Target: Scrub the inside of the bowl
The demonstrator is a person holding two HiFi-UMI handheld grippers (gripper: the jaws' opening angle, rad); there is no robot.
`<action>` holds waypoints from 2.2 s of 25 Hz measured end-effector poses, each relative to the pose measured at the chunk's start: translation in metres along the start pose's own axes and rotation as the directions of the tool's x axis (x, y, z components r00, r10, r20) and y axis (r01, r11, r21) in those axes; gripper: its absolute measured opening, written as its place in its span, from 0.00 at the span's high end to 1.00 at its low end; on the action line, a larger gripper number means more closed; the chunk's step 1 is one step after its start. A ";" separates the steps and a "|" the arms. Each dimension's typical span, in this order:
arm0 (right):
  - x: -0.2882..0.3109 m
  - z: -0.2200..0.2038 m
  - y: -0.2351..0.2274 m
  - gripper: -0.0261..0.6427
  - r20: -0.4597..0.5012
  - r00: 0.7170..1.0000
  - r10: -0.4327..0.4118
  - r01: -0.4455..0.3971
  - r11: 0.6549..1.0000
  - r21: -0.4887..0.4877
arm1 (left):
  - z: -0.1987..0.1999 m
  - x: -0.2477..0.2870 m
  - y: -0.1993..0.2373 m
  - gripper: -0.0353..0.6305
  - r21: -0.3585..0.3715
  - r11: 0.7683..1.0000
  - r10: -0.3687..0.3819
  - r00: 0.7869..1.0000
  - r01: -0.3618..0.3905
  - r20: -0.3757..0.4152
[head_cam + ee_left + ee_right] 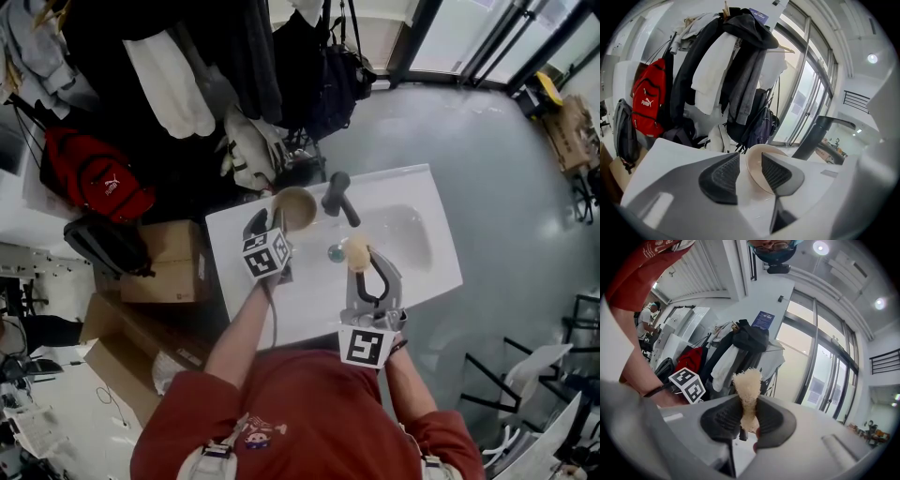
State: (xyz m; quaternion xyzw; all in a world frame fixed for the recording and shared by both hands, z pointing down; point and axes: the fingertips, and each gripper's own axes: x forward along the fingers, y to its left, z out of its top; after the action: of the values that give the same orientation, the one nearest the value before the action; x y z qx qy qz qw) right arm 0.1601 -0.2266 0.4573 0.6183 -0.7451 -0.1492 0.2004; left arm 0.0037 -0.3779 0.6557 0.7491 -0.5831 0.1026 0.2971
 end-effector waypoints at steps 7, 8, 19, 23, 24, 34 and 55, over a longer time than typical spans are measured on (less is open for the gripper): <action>0.000 0.007 -0.002 0.85 0.012 1.000 -0.016 0.015 1.000 0.021 | 0.016 -0.014 0.001 0.70 0.071 0.997 0.013 0.998 -0.017 0.059; 0.000 0.009 -0.003 0.85 0.015 1.000 -0.018 0.018 1.000 0.024 | 0.019 -0.016 0.002 0.70 0.082 0.996 0.015 0.998 -0.020 0.069; -0.005 0.031 -0.002 0.85 0.082 0.995 -0.056 0.048 0.993 0.104 | 0.059 -0.079 -0.018 0.70 0.298 0.954 -0.065 0.972 -0.005 0.225; -0.006 0.042 0.000 0.85 0.112 0.990 -0.084 0.060 0.978 0.200 | 0.080 -0.107 -0.026 0.70 0.361 0.932 -0.096 0.949 -0.019 0.299; -0.005 0.046 0.000 0.85 0.121 0.989 -0.088 0.061 0.975 0.215 | 0.087 -0.116 -0.029 0.70 0.377 0.926 -0.107 0.940 -0.025 0.323; 0.000 0.084 0.010 0.85 0.162 0.984 -0.081 0.030 0.955 0.293 | 0.161 -0.209 -0.055 0.70 0.422 0.906 -0.215 0.811 -0.042 0.543; -0.001 0.133 0.030 0.85 0.215 0.976 -0.033 -0.065 0.898 0.436 | 0.183 -0.311 -0.051 0.85 0.464 0.880 -0.250 0.737 -0.097 0.628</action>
State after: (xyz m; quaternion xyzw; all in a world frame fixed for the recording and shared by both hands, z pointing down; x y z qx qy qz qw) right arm 0.0706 -0.2230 0.3550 0.6215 -0.7819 -0.0415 -0.0257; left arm -0.0770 -0.2211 0.3362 0.8076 -0.5756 -0.0496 -0.1187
